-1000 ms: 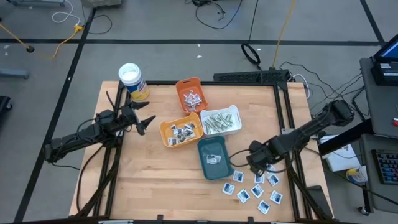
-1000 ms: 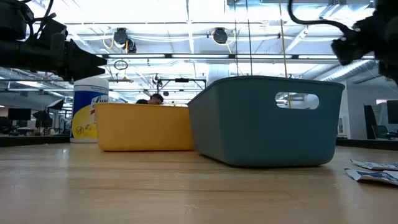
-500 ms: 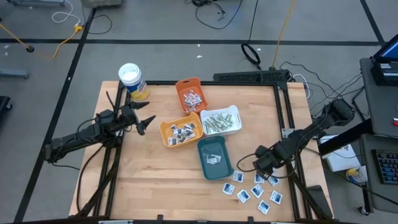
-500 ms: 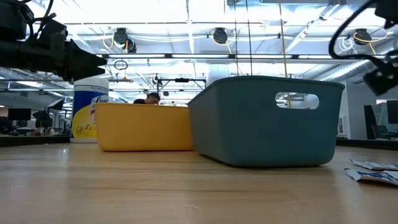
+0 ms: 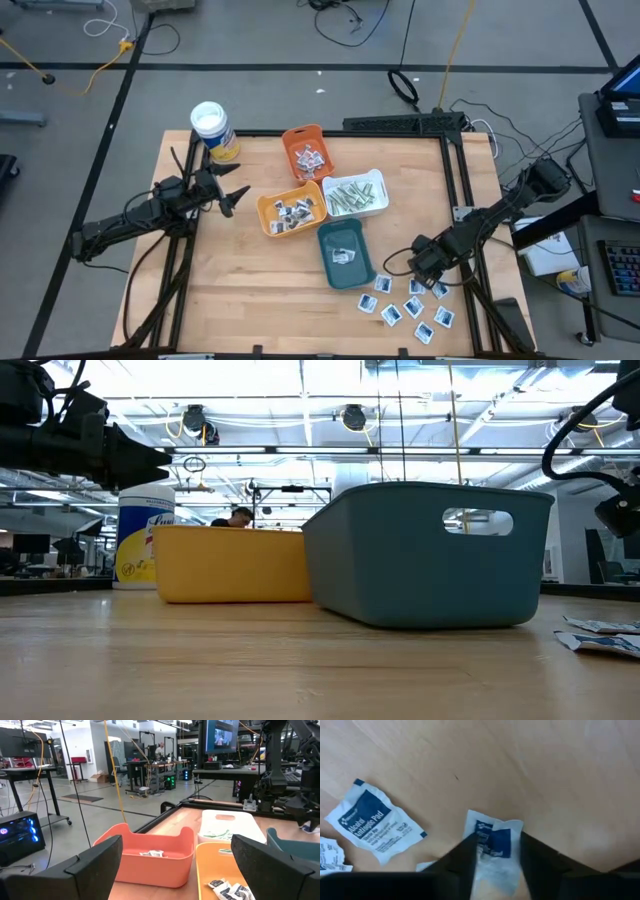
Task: Pick & Place First Aid Supplies
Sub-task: Put the blue alcohol pad into the blue bin
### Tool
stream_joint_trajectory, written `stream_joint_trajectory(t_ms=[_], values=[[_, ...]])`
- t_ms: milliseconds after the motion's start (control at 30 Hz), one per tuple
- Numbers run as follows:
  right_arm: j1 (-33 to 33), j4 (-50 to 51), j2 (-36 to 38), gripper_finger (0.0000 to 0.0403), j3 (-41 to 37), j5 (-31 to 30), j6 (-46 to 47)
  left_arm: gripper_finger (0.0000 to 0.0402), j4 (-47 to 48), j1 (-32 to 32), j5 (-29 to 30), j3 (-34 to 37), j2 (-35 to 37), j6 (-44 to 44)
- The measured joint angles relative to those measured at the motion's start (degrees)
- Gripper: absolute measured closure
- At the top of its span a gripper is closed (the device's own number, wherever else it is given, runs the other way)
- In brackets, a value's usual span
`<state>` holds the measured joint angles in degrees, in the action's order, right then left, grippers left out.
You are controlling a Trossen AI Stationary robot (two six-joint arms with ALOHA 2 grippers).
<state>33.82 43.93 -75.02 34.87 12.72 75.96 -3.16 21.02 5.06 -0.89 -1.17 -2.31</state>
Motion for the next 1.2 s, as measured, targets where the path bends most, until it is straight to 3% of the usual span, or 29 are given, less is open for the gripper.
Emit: stream_joint_trajectory(t_ms=[133,200,600,767,933,1200], values=[[-0.4,0.4,-0.1,0.0375,0.2,0.9,-2.4,0.0023,0.0,0.0,0.0,0.0,0.0,0.0],[-1.0,1.4,-0.2,0.0392,1.0,0.9,-6.0,0.0023,0.0,0.0,0.0,0.0,0.0,0.0],[-8.8,16.7,-0.2,0.0401,12.4,0.5,-29.1,0.0023,0.0,0.0,0.0,0.0,0.0,0.0],[-12.3,21.6,-2.0,0.0401,17.6,-3.4,-39.5,0.0023,0.0,0.0,0.0,0.0,0.0,0.0],[-15.5,24.6,-5.7,0.0402,23.1,-6.3,-50.8,0.0023,0.0,0.0,0.0,0.0,0.0,0.0],[-19.7,24.8,-16.9,0.0402,37.1,-7.2,-59.1,0.0023,0.0,0.0,0.0,0.0,0.0,0.0]])
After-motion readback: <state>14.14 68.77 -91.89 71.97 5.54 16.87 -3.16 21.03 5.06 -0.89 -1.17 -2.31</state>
